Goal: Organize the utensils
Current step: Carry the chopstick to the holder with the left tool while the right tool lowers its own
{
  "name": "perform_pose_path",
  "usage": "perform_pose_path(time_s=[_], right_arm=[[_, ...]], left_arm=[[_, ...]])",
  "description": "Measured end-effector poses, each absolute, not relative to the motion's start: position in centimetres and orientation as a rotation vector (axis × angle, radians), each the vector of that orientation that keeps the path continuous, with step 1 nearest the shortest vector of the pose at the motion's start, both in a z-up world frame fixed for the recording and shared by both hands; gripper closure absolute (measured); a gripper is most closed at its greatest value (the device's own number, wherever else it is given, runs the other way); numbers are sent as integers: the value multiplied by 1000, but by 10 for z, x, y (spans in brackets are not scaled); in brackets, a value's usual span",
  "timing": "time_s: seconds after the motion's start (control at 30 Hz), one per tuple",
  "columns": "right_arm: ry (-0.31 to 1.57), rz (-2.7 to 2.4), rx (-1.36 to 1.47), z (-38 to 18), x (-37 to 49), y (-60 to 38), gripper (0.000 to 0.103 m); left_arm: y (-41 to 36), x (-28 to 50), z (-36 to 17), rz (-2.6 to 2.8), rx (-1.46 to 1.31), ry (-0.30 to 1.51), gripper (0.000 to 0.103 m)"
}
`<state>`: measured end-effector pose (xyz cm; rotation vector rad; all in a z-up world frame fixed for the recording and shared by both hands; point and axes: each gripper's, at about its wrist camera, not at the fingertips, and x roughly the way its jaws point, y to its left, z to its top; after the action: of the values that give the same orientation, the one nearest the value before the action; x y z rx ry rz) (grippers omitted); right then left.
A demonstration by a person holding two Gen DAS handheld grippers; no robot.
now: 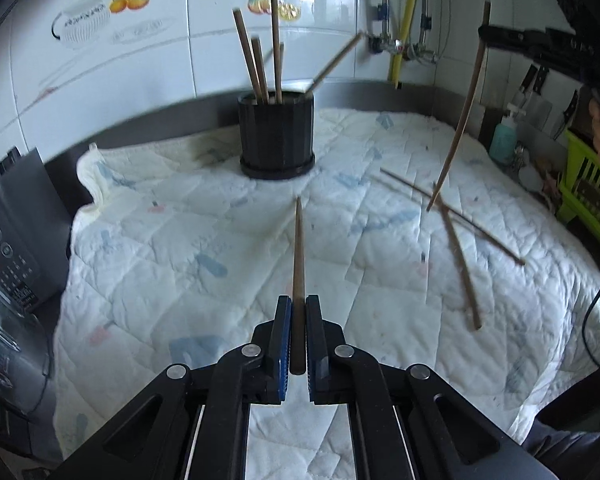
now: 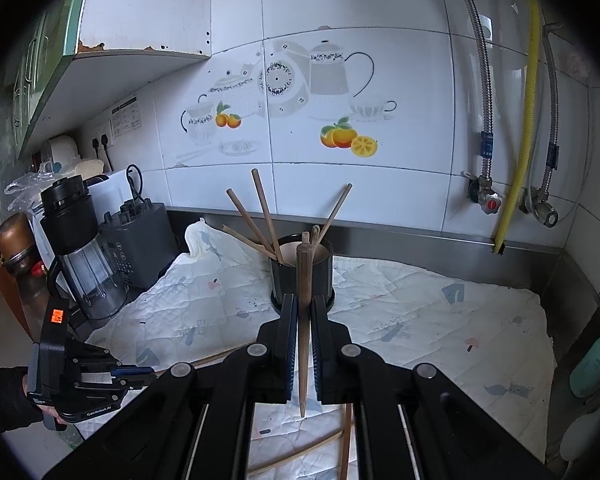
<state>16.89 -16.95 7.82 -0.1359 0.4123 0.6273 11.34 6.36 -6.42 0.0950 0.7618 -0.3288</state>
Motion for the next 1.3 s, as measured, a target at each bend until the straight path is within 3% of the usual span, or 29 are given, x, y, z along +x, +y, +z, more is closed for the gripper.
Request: perform_pose_path(time_s=[0.43, 0.97, 1.3], right_arm=[[346, 619, -159, 117, 187, -158, 94], [296, 586, -156, 160, 246, -137, 94], [251, 612, -102, 176, 284, -117, 94]], left_arm=[[87, 161, 20, -274, 6, 696, 97], [95, 245, 146, -188, 9, 479, 97], [103, 307, 184, -213, -126, 346, 97]])
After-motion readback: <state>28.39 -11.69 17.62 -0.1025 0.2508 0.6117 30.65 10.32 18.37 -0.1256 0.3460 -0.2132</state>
